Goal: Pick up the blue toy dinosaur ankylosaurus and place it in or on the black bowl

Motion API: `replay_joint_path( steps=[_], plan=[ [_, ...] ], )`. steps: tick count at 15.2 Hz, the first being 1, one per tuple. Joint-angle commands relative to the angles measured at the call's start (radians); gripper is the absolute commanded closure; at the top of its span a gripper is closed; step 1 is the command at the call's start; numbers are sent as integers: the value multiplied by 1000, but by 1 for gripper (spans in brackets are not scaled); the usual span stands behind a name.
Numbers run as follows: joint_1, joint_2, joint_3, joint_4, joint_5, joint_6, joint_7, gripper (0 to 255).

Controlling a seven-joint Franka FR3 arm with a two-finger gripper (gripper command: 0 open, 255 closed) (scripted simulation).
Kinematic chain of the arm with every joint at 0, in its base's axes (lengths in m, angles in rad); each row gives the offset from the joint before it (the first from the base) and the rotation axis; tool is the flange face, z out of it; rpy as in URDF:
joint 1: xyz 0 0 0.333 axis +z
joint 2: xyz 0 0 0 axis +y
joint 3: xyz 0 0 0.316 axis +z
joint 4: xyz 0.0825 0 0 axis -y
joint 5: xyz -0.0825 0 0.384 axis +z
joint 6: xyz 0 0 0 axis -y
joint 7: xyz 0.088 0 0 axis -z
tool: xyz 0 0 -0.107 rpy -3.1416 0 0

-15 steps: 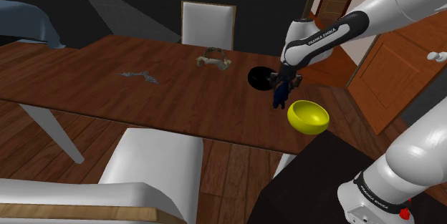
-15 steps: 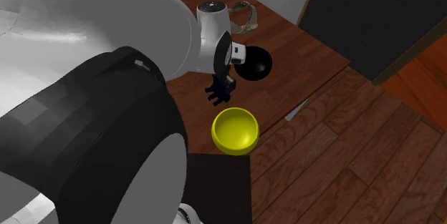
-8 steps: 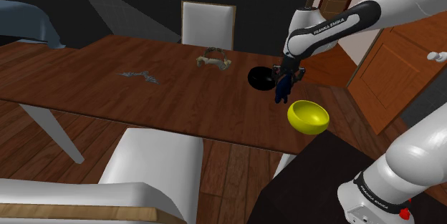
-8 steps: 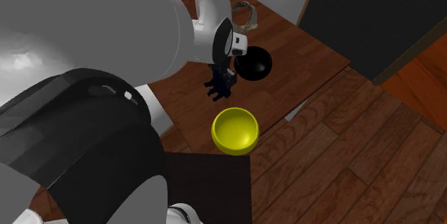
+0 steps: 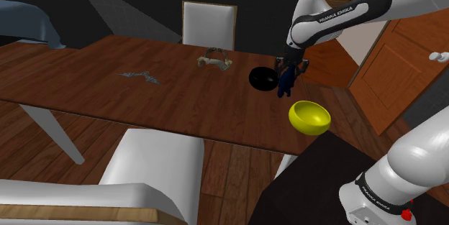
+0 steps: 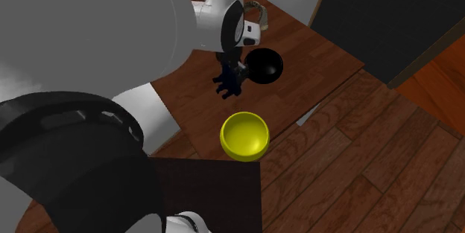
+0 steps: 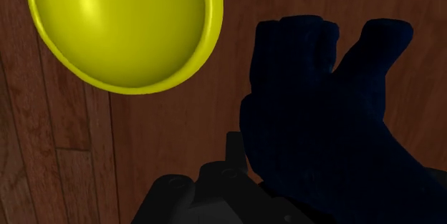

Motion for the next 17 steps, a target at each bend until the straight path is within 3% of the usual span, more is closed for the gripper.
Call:
replay_joint_path(
  steps=[1, 10, 17],
  plan=[
    [-5, 52, -6, 67, 0, -15, -12, 255],
    [-37, 369, -32, 513, 16, -140, -85, 255],
    [-65, 667, -40, 991, 33, -316, -134, 255]
  ],
)
